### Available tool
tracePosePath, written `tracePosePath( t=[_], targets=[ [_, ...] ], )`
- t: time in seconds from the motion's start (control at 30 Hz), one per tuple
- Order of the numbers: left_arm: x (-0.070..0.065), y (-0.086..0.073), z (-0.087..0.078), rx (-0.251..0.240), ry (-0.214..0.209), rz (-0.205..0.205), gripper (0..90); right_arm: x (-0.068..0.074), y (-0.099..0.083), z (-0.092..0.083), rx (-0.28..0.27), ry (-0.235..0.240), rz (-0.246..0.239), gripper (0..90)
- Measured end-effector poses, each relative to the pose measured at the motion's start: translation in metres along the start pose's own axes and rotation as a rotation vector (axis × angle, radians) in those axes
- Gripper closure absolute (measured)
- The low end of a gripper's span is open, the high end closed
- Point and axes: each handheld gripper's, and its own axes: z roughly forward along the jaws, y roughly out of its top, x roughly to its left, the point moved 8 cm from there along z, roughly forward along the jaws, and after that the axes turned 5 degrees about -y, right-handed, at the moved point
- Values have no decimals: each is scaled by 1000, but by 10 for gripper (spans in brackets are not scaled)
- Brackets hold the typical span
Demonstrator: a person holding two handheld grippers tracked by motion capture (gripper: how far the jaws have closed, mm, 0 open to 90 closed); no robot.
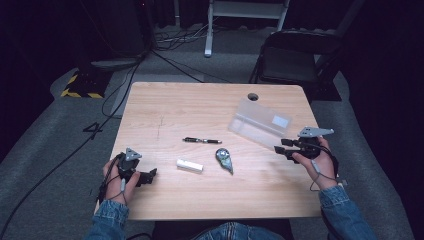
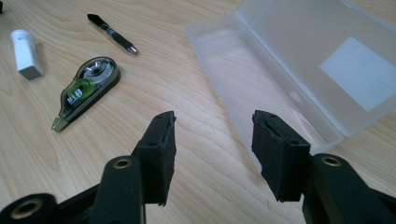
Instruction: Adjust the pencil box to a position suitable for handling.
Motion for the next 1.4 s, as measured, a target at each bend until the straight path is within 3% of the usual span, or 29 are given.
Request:
tracePosePath(
  t=[0.27,0.6,0.9,1.4],
  targets=[
    [0,1,1,-2,-2,1,0,4,7,24,28,20,-27,535],
    [0,0,0,-1,1,0,0,4,0,52,75,35,-60,558],
    [0,0,0,-1,1,0,0,-4,-4,65,100,-3,-132,636],
    [0,1,0,-1,1,0,0,-8,-6,79,122,-11,-162,805]
  ],
)
